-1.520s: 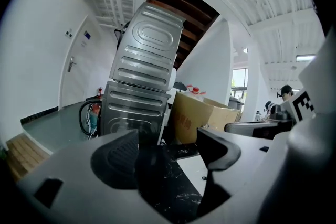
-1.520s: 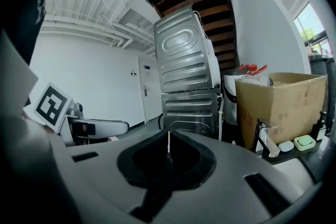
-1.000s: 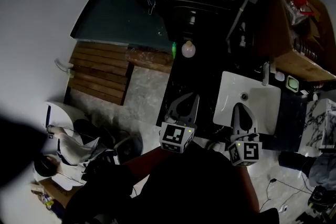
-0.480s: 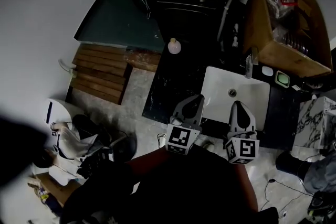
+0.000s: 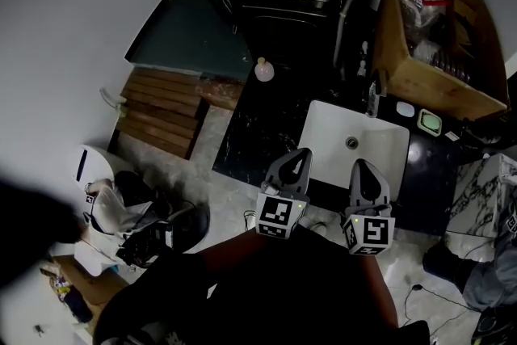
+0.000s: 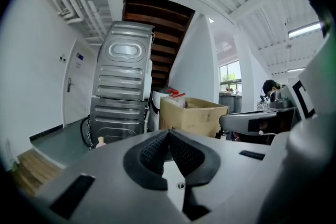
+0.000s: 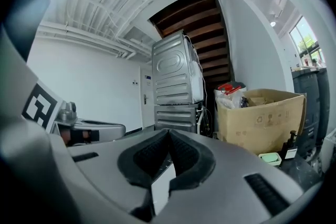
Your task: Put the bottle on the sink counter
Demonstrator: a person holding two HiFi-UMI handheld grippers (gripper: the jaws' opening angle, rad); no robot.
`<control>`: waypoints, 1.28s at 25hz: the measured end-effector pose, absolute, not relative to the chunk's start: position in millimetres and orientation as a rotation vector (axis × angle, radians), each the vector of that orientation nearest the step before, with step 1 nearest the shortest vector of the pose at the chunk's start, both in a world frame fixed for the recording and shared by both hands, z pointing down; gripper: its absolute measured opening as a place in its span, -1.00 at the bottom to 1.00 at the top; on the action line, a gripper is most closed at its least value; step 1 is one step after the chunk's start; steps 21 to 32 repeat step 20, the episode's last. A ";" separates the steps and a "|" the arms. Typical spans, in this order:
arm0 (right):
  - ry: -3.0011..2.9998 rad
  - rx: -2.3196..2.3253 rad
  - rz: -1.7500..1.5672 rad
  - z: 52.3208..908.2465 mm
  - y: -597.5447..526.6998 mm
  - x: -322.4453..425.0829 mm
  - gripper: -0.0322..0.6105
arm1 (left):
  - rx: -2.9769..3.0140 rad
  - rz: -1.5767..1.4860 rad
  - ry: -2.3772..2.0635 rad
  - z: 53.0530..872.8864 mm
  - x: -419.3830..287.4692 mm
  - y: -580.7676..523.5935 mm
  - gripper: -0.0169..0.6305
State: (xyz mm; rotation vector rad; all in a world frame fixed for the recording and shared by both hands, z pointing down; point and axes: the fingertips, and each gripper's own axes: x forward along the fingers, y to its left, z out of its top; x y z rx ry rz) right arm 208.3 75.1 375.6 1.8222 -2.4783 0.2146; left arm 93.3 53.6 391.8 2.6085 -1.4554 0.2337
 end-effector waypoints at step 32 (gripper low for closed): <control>-2.497 1.778 0.204 373.5 114.5 242.1 -0.79 | 2.590 0.208 -1.521 382.3 130.4 97.4 -0.90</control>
